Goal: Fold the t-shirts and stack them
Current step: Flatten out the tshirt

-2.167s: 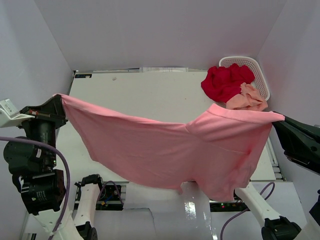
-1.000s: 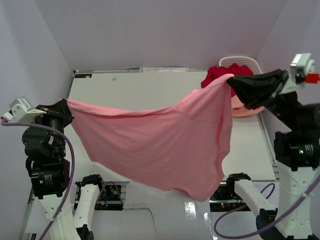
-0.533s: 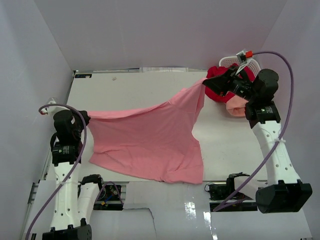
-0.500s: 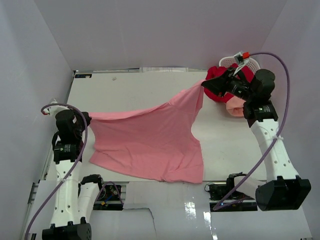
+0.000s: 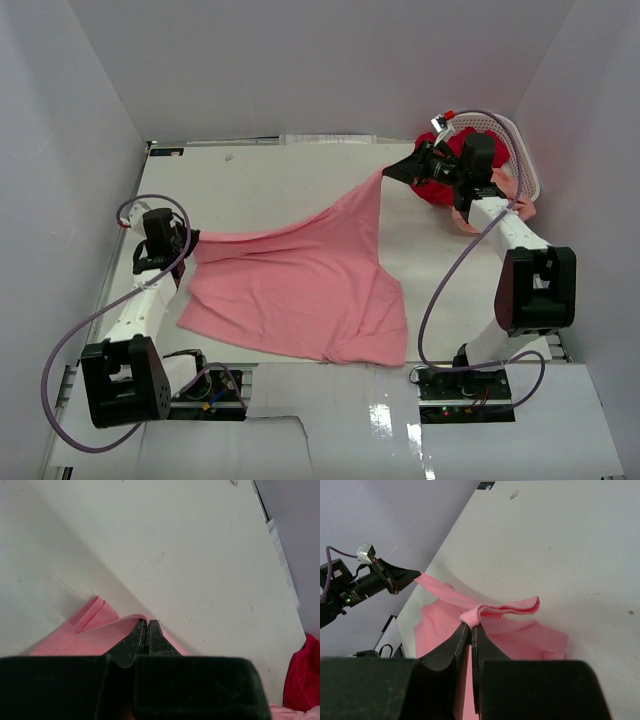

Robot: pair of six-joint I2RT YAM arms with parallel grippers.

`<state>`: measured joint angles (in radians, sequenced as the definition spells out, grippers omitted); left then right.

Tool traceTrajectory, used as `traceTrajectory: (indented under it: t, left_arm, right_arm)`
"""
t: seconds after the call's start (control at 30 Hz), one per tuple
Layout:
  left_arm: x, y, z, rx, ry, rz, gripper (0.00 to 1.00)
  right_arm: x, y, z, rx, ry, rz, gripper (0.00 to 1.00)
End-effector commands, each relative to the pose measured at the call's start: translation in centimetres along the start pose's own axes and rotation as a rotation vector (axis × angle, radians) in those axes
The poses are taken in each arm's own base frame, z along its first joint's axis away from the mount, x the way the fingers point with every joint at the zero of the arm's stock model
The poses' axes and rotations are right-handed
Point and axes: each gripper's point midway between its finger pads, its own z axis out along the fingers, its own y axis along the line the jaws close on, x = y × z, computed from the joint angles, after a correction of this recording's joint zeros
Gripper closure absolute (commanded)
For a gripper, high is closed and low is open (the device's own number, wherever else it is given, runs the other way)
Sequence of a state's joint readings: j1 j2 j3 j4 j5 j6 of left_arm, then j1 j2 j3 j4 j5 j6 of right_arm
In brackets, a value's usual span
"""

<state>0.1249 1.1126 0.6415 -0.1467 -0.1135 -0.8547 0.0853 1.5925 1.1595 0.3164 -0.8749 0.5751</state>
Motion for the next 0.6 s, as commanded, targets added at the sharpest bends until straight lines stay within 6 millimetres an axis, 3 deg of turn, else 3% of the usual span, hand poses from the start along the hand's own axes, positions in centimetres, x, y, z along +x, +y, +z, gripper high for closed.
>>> traceTrajectory:
  t: [0.0,0.07,0.17,0.33,0.37,0.43,0.47,0.5,0.57]
  left_arm:
    - [-4.0,-3.8,1.2,0.087,-0.119,-0.020,1.00]
    - [-3.6,-3.5,2.9,0.069,-0.105,-0.016,1.00]
    - [-3.9,-4.1,4.7,0.066,-0.104,-0.018,1.00]
    - [-3.1,-3.3,9.1,0.011,-0.069,-0.023,1.00]
    - [-3.8,-4.4,9.7,0.028,-0.075,-0.026,1.00]
    - [-3.4,-4.2,11.4,0.007,-0.055,-0.026,1.00]
    - [-4.2,-5.3,11.8,0.026,-0.065,-0.027,1.00]
    - [-3.9,-5.0,12.6,0.013,-0.056,-0.024,1.00]
    - [-5.0,-6.2,13.1,0.024,-0.074,-0.021,1.00]
  right_arm:
    - [-2.9,0.1,1.5,-0.073,-0.046,-0.090,0.92]
    - [-3.5,-0.7,2.4,-0.083,-0.036,-0.085,0.92]
    - [-2.7,-3.6,4.1,-0.076,-0.004,-0.033,0.92]
    - [-2.1,-8.0,7.2,-0.066,0.034,0.025,0.92]
    - [-2.0,-8.7,7.7,-0.058,0.040,0.033,0.92]
    - [-1.9,-10.7,9.0,-0.036,0.056,0.057,0.92]
    - [-0.9,-12.7,9.8,-0.007,0.069,0.085,0.92]
    - [-2.0,-12.8,10.5,-0.005,0.059,0.067,0.92]
    - [-0.4,-15.4,11.6,0.035,0.094,0.120,0.92]
